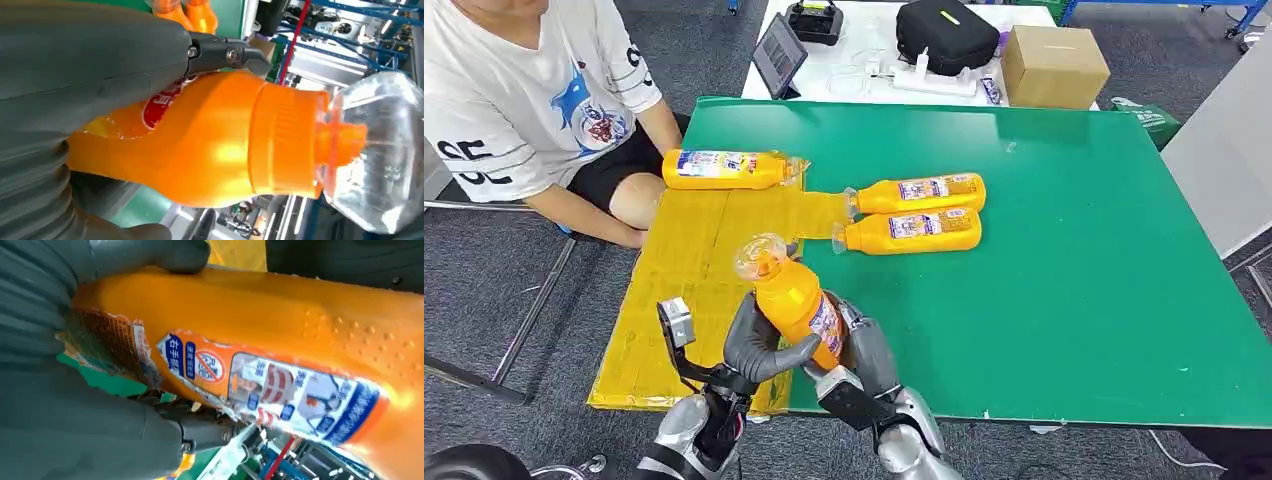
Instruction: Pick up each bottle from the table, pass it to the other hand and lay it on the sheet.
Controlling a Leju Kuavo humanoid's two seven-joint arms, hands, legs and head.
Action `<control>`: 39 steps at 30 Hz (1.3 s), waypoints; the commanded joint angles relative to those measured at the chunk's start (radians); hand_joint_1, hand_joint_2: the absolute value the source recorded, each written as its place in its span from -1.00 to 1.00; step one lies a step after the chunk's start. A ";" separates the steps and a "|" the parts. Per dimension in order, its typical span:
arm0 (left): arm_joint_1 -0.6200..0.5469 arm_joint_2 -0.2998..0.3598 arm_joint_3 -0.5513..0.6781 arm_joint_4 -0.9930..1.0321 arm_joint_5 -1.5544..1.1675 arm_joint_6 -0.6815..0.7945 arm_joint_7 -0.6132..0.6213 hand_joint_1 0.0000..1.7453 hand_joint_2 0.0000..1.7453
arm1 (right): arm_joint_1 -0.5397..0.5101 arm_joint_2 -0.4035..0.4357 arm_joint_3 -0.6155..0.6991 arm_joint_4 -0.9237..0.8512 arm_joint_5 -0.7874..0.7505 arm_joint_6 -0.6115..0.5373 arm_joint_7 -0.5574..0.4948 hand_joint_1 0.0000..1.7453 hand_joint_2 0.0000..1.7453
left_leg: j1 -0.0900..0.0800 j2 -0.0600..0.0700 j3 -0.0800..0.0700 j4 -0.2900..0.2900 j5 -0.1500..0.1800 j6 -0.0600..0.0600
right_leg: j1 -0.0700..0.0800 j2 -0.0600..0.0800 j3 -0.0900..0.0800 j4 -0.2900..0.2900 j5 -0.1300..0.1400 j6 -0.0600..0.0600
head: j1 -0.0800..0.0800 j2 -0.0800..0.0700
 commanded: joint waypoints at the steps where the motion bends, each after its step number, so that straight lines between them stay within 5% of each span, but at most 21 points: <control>1: -0.056 0.030 -0.057 0.092 -0.017 -0.008 0.009 -1.00 1.00 | -0.090 0.019 0.092 0.179 0.009 0.007 0.016 1.00 1.00 | 0.001 0.002 0.005 -0.001 -0.002 -0.001 | 0.001 0.001 0.005 -0.001 -0.001 -0.002 | 0.000 0.000; 10: -0.074 0.040 -0.075 0.128 -0.048 -0.025 0.002 -0.98 1.00 | -0.118 0.027 0.137 0.250 0.024 0.003 0.023 1.00 1.00 | 0.001 0.002 0.006 -0.001 -0.002 -0.001 | 0.001 0.001 0.005 -0.001 -0.001 -0.002 | 0.000 0.000; 11: -0.075 0.038 -0.074 0.130 -0.047 -0.025 0.001 -0.62 1.00 | -0.119 0.028 0.146 0.261 0.031 0.007 0.027 1.00 1.00 | 0.001 0.001 0.004 -0.001 -0.001 -0.001 | 0.001 0.000 0.004 -0.001 -0.001 -0.001 | 0.000 0.000; 12: -0.076 0.038 -0.073 0.131 -0.047 -0.026 0.000 1.00 1.00 | -0.117 0.030 0.151 0.270 0.031 0.012 0.028 1.00 1.00 | 0.002 0.002 0.007 0.000 -0.003 -0.001 | 0.002 0.001 0.007 -0.001 -0.002 -0.002 | 0.000 0.000; 32: -0.072 0.031 -0.049 0.130 -0.012 -0.060 -0.004 1.00 1.00 | -0.124 0.031 0.177 0.307 0.032 0.032 0.030 1.00 1.00 | 0.001 0.000 0.005 0.000 -0.002 -0.001 | 0.001 -0.001 0.005 0.000 -0.002 -0.001 | 0.000 0.000; 37: -0.062 0.029 -0.035 0.111 0.015 -0.068 -0.001 1.00 1.00 | -0.116 0.026 0.163 0.293 0.018 0.025 0.026 0.84 1.00 | 0.001 0.001 0.006 0.000 -0.003 -0.001 | 0.002 -0.001 0.006 -0.001 -0.002 -0.002 | 0.000 0.000; 38: -0.058 0.026 -0.026 0.102 0.027 -0.063 -0.001 1.00 1.00 | -0.109 0.027 0.150 0.281 0.009 0.010 0.028 -0.68 1.00 | 0.001 0.000 0.004 0.000 -0.002 -0.001 | 0.001 -0.001 0.005 -0.001 -0.002 -0.001 | 0.000 0.000; 39: -0.051 0.026 -0.018 0.087 0.029 -0.053 -0.001 1.00 1.00 | -0.101 0.026 0.137 0.267 0.005 -0.007 0.035 -1.00 1.00 | 0.001 0.000 0.003 0.000 -0.001 -0.001 | 0.001 -0.001 0.003 0.000 -0.001 -0.001 | 0.000 0.000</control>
